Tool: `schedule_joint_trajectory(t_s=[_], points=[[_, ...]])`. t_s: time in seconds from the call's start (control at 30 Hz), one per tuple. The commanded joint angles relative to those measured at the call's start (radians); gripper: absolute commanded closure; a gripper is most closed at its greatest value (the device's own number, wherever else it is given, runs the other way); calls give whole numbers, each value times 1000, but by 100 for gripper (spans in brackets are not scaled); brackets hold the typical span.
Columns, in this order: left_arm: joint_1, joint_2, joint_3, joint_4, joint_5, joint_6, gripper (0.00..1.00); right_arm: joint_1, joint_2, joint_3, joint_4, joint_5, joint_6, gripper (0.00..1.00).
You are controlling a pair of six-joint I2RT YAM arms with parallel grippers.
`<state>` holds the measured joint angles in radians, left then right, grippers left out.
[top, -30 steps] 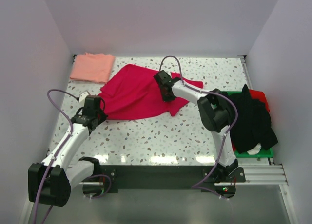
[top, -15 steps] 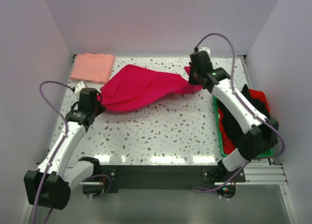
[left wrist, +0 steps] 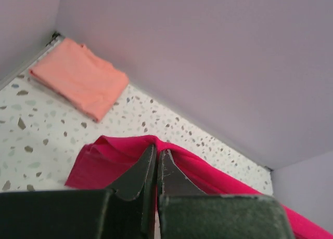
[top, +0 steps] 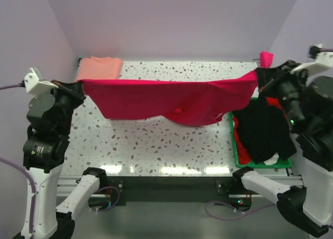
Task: Fold and stack the t-shirts
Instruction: Flatten the tshirt out
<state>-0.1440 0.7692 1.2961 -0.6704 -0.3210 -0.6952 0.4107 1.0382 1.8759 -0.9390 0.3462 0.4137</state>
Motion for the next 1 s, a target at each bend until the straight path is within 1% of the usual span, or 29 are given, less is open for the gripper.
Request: schedule_joint_trajectory(t_s=[0.0, 0.1, 0.17, 0.2, 0.37, 0.4, 0.47, 0.5, 0.53, 0.57, 0.6, 0.63, 0.67, 0.7, 0.73, 0.77, 0.8, 0.83, 0.87, 0.9, 0.93, 0.97], points=[[11, -4, 161, -50, -50, 54, 100, -1, -38, 177, -76, -16, 7, 100], [9, 34, 265, -49, -64, 71, 100, -1, -15, 259, -86, -35, 2, 100], [9, 73, 298, -35, -69, 80, 100, -1, 2, 269, -78, -45, 0, 100], [9, 87, 313, -11, -73, 86, 100, -3, 14, 249, -48, -47, -1, 100], [9, 198, 278, 132, -76, 102, 100, -1, 83, 145, 101, -36, -22, 100], [11, 221, 255, 196, -78, 102, 100, 0, 127, 119, 133, -29, -26, 100], [11, 298, 244, 261, -76, 106, 100, -1, 190, 108, 228, -23, -47, 100], [11, 330, 252, 317, -76, 111, 100, 0, 269, 120, 285, -21, -55, 100], [11, 404, 262, 346, -76, 117, 100, -1, 313, 138, 308, -16, -65, 100], [12, 444, 305, 388, -82, 132, 100, -3, 357, 167, 322, -16, -84, 100], [14, 487, 330, 409, -82, 141, 100, -4, 414, 248, 341, -21, -96, 100], [17, 569, 354, 432, -81, 152, 100, -6, 507, 296, 351, -21, -105, 100], [32, 611, 412, 472, -60, 160, 100, -7, 558, 387, 362, -23, -119, 100], [46, 654, 448, 488, -40, 160, 100, -12, 601, 440, 380, -35, -125, 100], [79, 739, 488, 492, -17, 152, 100, -13, 687, 495, 388, -39, -130, 100], [101, 783, 582, 489, 34, 120, 100, -21, 724, 608, 393, -38, -144, 100], [121, 826, 633, 489, 69, 100, 100, -23, 758, 659, 414, -35, -151, 100], [160, 907, 681, 494, 106, 82, 100, -23, 804, 699, 434, -24, -162, 100], [185, 944, 785, 494, 173, 41, 100, -24, 812, 724, 463, -12, -186, 100], [199, 981, 836, 496, 201, 27, 100, -26, 812, 729, 535, -3, -197, 100], [225, 1042, 882, 497, 224, 17, 100, -27, 804, 715, 575, 19, -208, 100], [236, 1071, 964, 499, 267, -4, 100, -27, 769, 666, 615, 28, -225, 100]])
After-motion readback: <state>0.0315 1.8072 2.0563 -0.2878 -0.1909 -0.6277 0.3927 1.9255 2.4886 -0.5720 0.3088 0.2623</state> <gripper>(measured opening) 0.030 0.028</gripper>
